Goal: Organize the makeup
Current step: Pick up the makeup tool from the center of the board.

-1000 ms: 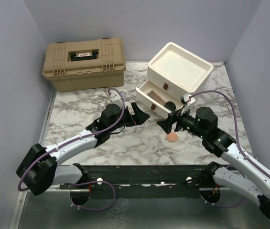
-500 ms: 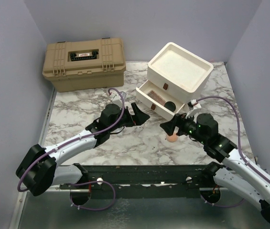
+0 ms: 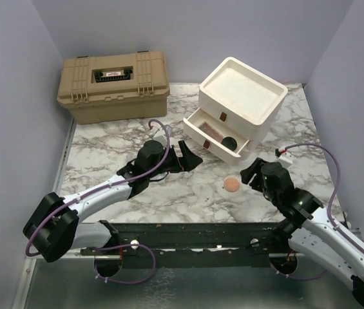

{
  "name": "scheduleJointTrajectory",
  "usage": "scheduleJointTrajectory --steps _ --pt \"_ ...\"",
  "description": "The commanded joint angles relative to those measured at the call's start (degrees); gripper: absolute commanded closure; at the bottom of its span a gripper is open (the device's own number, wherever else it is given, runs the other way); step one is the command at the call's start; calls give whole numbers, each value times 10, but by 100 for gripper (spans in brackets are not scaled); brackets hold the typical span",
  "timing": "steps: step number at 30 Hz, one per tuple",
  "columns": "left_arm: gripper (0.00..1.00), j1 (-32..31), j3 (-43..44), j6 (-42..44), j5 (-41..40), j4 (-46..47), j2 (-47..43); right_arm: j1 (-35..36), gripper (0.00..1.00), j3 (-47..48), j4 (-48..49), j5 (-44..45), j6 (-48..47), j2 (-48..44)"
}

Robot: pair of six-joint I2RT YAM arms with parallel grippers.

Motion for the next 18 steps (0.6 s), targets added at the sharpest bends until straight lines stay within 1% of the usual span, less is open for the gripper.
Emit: scheduleJointTrajectory --steps 1,4,8,10,14,18 --pt "3 2 -3 5 19 4 14 -1 36 21 -62 53 7 6" --pt "3 2 3 7 22 5 20 0 37 -4 -30 8 13 29" --pt "3 2 10 9 19 5 23 -1 40 -27 1 -44 68 72" --pt "3 2 14 6 7 4 23 0 43 -28 5 -53 69 86" --pt "2 2 25 0 -5 10 33 0 43 -32 1 -38 67 100" --pt "2 2 27 5 0 11 38 -1 43 -37 27 -77 50 110"
